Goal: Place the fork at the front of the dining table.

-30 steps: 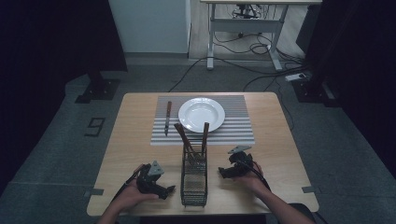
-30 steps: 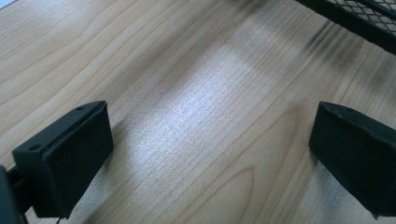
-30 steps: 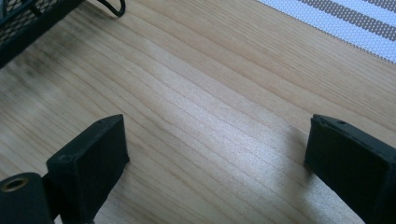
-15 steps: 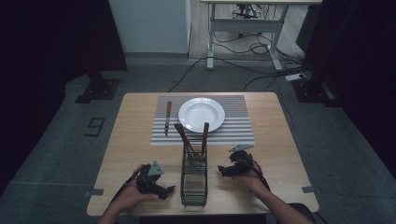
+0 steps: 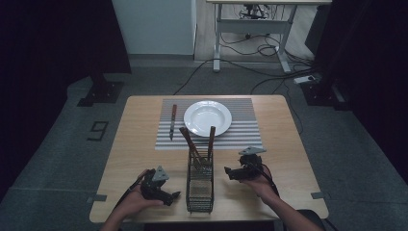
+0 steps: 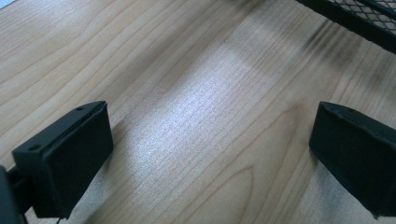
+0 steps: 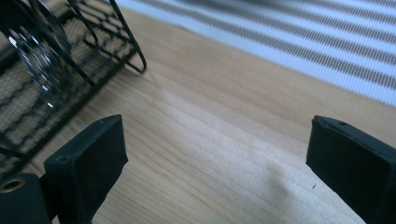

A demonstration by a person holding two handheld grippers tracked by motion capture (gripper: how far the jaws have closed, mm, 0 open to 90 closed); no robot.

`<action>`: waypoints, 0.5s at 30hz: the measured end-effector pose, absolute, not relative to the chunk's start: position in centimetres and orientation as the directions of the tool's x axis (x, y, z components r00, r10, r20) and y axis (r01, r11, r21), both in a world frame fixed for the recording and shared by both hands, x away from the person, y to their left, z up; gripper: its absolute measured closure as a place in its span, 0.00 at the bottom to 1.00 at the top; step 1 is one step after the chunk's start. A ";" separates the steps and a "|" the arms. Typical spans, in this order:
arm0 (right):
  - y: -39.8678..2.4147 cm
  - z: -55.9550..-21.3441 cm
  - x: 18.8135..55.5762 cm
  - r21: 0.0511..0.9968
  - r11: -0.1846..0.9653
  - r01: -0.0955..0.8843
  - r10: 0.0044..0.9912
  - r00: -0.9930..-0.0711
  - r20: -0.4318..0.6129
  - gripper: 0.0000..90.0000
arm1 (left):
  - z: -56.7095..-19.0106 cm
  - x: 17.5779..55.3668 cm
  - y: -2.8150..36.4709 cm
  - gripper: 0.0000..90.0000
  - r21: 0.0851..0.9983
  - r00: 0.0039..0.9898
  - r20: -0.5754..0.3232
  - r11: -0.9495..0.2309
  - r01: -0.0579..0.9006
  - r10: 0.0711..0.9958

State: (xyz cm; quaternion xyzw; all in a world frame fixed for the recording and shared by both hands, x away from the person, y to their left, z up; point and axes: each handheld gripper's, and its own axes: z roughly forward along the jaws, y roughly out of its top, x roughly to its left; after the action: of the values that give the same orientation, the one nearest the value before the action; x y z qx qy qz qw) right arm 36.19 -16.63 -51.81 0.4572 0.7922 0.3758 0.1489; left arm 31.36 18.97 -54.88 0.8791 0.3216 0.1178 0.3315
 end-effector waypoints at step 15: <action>-17.6 -49.8 35.4 0.796 0.258 0.547 0.815 -0.566 0.125 0.10 | -54.9 31.4 19.0 0.00 0.659 0.766 -0.007 -0.573 0.487 0.643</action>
State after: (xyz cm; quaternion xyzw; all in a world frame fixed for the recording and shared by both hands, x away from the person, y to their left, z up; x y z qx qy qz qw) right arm 35.39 -17.62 -49.79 0.4382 0.7771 0.4232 0.1582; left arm 31.36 18.97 -54.89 0.8791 0.3214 0.1175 0.3317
